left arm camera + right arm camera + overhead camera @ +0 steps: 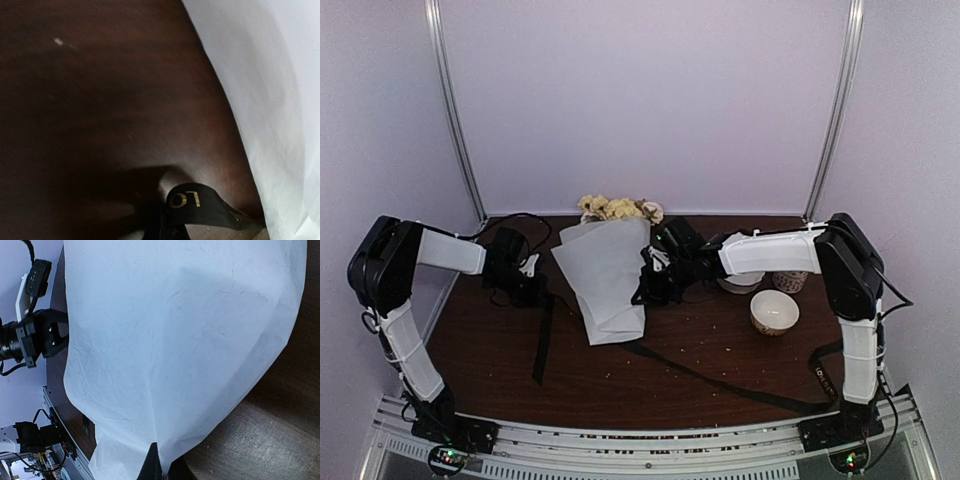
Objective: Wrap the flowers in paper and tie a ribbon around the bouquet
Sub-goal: Press the folded bouquet at the center of the board.
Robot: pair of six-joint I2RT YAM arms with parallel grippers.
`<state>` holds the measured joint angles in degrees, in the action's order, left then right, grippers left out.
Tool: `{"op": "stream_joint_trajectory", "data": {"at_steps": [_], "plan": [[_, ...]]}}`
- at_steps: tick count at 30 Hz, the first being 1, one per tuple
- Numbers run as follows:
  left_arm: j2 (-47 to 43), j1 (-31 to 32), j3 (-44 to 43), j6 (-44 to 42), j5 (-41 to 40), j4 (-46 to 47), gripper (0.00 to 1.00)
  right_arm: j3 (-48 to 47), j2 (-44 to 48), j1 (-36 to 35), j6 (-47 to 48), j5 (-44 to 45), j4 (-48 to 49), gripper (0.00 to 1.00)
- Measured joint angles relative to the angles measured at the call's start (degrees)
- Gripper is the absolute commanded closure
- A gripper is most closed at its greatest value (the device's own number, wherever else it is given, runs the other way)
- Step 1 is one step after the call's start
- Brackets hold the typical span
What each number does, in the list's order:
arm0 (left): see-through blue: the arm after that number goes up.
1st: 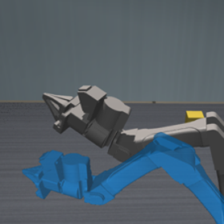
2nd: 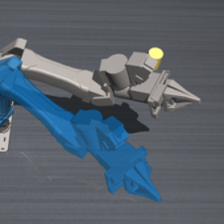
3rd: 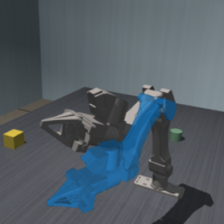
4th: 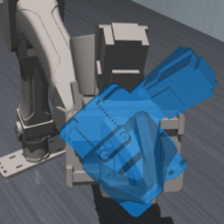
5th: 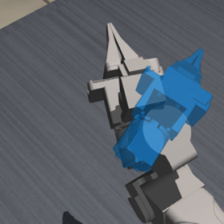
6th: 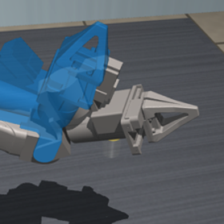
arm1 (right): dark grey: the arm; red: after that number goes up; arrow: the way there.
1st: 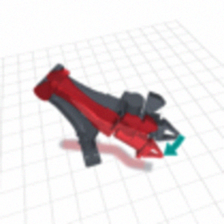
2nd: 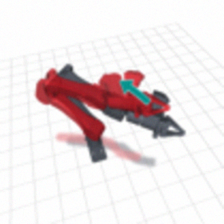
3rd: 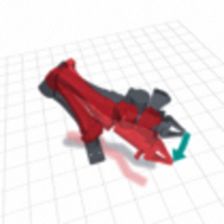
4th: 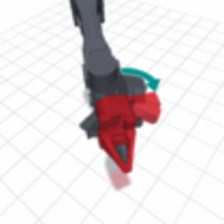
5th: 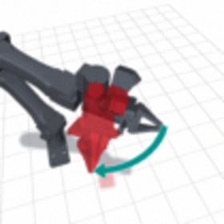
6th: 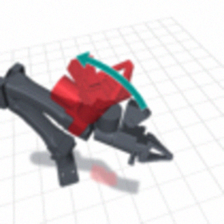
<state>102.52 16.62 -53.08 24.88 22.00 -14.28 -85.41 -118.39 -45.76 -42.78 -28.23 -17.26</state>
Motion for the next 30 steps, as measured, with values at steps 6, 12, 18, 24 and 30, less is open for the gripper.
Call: {"op": "stream_joint_trajectory", "data": {"at_steps": [6,12,18,24,30], "plan": [[7.1,-4.8,-10.2,3.9,-6.6,0.5,1.00,-0.2,0.0,0.0,0.0,0.0,-0.2,1.00],[11.1,-8.4,-17.2,6.3,-13.9,-1.0,1.00,-0.2,0.0,0.0,-0.1,0.2,-0.1,1.00],[11.3,-12.7,-21.5,7.2,-18.3,-2.4,1.00,-0.2,0.0,0.0,-0.7,0.2,-0.1,1.00],[8.5,-19.5,-21.8,7.7,-20.1,-4.0,1.00,-0.2,0.0,-0.7,-0.7,1.2,-0.1,1.00],[0.8,-28.1,-23.3,8.1,-25.1,-7.0,1.00,-0.2,-0.2,-1.7,-0.7,1.7,-0.1,1.00]]}}
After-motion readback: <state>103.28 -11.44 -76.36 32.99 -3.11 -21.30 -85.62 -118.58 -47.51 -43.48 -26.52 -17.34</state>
